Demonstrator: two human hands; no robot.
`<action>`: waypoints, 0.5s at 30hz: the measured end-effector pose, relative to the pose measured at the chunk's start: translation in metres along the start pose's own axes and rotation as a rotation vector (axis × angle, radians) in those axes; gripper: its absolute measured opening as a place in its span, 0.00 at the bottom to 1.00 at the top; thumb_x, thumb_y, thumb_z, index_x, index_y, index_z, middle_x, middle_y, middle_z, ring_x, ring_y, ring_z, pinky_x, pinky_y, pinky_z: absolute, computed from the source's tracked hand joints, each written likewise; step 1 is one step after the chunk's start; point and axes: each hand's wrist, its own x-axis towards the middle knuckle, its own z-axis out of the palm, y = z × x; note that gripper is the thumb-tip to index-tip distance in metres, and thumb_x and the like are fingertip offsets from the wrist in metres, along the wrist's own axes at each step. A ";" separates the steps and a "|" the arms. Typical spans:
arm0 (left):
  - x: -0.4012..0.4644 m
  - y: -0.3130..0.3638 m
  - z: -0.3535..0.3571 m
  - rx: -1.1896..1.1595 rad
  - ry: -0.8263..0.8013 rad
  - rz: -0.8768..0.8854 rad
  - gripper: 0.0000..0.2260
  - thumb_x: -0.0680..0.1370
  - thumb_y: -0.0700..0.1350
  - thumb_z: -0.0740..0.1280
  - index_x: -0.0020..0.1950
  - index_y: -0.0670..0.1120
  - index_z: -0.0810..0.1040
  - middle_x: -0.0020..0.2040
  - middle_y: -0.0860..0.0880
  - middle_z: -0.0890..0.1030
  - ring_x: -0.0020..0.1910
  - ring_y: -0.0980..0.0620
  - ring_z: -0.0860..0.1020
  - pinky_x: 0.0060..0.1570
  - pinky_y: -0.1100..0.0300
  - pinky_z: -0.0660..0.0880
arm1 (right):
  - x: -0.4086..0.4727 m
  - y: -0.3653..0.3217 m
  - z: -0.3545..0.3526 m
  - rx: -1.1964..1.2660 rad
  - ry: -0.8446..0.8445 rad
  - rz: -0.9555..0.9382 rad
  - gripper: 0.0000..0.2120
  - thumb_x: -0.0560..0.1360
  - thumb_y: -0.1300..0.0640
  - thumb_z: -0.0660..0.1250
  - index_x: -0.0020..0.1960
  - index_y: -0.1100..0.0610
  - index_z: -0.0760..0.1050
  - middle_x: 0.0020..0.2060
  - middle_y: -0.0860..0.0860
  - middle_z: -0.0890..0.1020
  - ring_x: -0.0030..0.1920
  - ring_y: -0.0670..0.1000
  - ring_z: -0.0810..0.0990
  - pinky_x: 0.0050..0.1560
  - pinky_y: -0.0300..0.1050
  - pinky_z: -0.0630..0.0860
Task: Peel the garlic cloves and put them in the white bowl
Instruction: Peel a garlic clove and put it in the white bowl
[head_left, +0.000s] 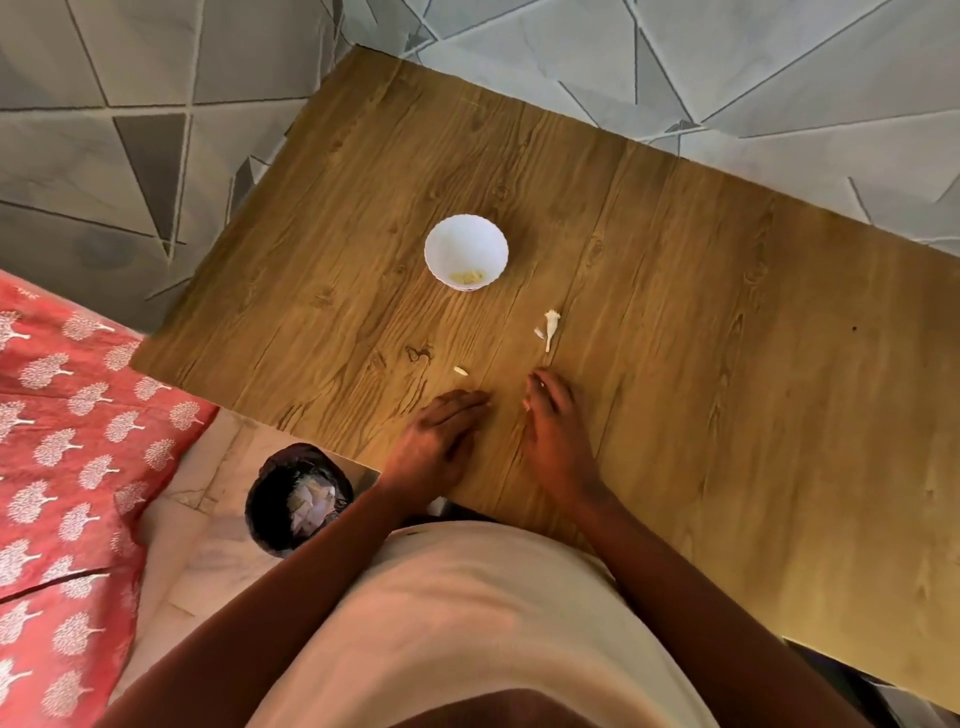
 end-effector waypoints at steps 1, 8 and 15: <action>0.000 0.000 -0.001 -0.004 -0.001 0.002 0.19 0.78 0.38 0.67 0.70 0.44 0.79 0.71 0.50 0.77 0.72 0.49 0.72 0.74 0.54 0.68 | 0.000 -0.002 0.003 -0.006 -0.028 -0.027 0.21 0.80 0.64 0.58 0.72 0.67 0.70 0.70 0.62 0.71 0.69 0.63 0.73 0.66 0.59 0.76; 0.001 -0.008 -0.006 -0.047 -0.027 0.051 0.18 0.79 0.39 0.70 0.69 0.43 0.79 0.72 0.49 0.77 0.73 0.50 0.71 0.75 0.57 0.66 | 0.001 -0.001 0.003 -0.134 0.094 -0.034 0.22 0.75 0.69 0.69 0.68 0.66 0.75 0.66 0.63 0.75 0.67 0.61 0.71 0.64 0.54 0.75; 0.005 -0.009 -0.012 -0.122 -0.029 0.043 0.17 0.78 0.38 0.70 0.66 0.42 0.81 0.69 0.49 0.79 0.71 0.50 0.74 0.73 0.60 0.67 | 0.004 -0.018 -0.002 -0.392 0.029 -0.145 0.19 0.62 0.69 0.80 0.52 0.67 0.83 0.51 0.61 0.83 0.51 0.63 0.83 0.41 0.52 0.85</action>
